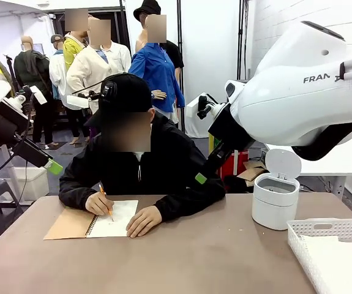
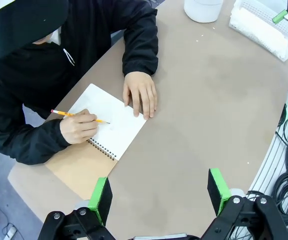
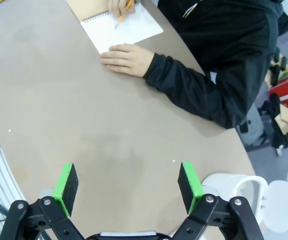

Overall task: Sort the paper based on its condition.
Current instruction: If a person hands you a paper, place it in the Organizing basket , and if it's crumpled, put it in the Trash can.

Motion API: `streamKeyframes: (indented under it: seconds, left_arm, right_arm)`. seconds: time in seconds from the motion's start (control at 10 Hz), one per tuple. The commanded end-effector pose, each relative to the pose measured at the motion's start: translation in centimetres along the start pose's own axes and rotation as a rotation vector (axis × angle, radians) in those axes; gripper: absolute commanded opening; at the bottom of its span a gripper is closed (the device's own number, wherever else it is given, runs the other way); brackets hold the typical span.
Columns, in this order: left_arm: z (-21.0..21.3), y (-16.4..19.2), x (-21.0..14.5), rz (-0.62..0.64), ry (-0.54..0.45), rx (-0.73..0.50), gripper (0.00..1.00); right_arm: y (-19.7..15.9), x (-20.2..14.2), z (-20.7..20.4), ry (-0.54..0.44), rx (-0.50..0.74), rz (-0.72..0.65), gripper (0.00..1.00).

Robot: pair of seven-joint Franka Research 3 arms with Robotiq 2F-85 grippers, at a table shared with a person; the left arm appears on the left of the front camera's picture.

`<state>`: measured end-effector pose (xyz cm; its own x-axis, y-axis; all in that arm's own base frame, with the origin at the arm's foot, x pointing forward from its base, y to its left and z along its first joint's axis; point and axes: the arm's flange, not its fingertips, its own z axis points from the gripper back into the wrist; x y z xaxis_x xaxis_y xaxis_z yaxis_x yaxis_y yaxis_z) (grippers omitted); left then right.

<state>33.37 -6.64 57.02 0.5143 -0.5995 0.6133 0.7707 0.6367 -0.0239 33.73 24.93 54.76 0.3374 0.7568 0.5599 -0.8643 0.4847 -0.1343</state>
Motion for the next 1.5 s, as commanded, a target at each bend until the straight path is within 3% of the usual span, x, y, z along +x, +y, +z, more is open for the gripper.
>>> streamKeyframes:
  seconds: [0.0,0.3,0.9,1.4]
  left_arm:
    - [0.1,0.1,0.0,0.001,-0.004,0.003,1.00]
    - [3.0,0.9,0.8,-0.136,-0.036,0.037,1.00]
    - [8.1,0.9,-0.7,-0.136,-0.088,0.216,1.00]
    - [9.9,0.6,-1.4,-0.143,-0.109,0.161,1.00]
  right_arm:
    - [-0.2,0.0,0.1,-0.008,-0.006,-0.004,1.00]
    - [1.2,3.3,1.0,-0.045,-0.014,-0.069,1.00]
    - [1.8,5.8,4.3,-0.028,0.037,-0.122,1.00]
    - [1.0,5.7,7.3,-0.062,-0.055,-0.150,1.00]
